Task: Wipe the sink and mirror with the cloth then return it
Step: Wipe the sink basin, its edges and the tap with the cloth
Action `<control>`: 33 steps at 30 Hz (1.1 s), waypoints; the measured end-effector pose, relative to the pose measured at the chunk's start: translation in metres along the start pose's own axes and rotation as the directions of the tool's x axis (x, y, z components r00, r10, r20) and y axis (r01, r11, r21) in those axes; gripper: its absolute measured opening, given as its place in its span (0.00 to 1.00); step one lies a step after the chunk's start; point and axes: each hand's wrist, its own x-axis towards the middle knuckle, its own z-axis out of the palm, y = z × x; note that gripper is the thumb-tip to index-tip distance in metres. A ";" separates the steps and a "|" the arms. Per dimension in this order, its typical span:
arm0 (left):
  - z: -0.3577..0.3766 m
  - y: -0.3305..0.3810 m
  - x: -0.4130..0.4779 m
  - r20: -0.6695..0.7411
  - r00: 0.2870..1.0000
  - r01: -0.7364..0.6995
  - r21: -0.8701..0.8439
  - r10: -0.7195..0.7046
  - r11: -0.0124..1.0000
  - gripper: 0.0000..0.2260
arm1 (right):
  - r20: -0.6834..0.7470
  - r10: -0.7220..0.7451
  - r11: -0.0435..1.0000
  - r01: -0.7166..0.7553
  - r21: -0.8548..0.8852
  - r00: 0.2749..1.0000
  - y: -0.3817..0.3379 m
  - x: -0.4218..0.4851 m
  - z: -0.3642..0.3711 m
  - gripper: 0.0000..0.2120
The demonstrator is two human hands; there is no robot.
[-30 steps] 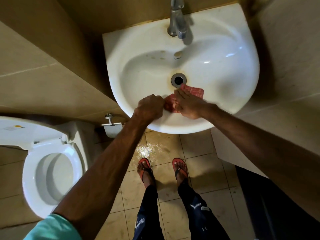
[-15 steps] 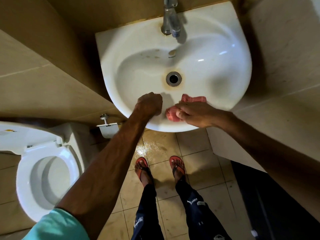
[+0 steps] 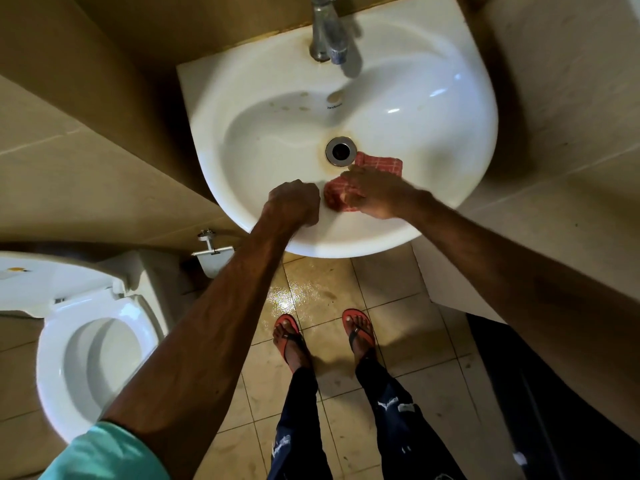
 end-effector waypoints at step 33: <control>0.003 -0.024 0.010 0.087 0.964 -0.265 0.223 0.251 0.938 0.12 | -0.823 -0.290 0.948 0.032 -0.316 0.488 -0.090 -0.067 0.136 0.26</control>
